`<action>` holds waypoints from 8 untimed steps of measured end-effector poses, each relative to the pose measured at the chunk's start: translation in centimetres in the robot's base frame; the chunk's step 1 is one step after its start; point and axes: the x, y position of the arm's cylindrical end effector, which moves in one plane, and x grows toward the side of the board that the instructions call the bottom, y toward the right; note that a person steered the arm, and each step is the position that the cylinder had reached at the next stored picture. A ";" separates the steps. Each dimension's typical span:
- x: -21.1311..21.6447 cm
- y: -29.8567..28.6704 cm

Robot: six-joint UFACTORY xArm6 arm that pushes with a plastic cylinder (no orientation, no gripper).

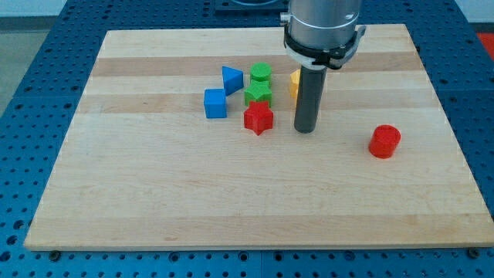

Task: Slightly move the red star

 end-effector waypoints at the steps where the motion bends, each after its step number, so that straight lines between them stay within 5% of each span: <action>1: 0.0 -0.7; 8: 0.1 -4.4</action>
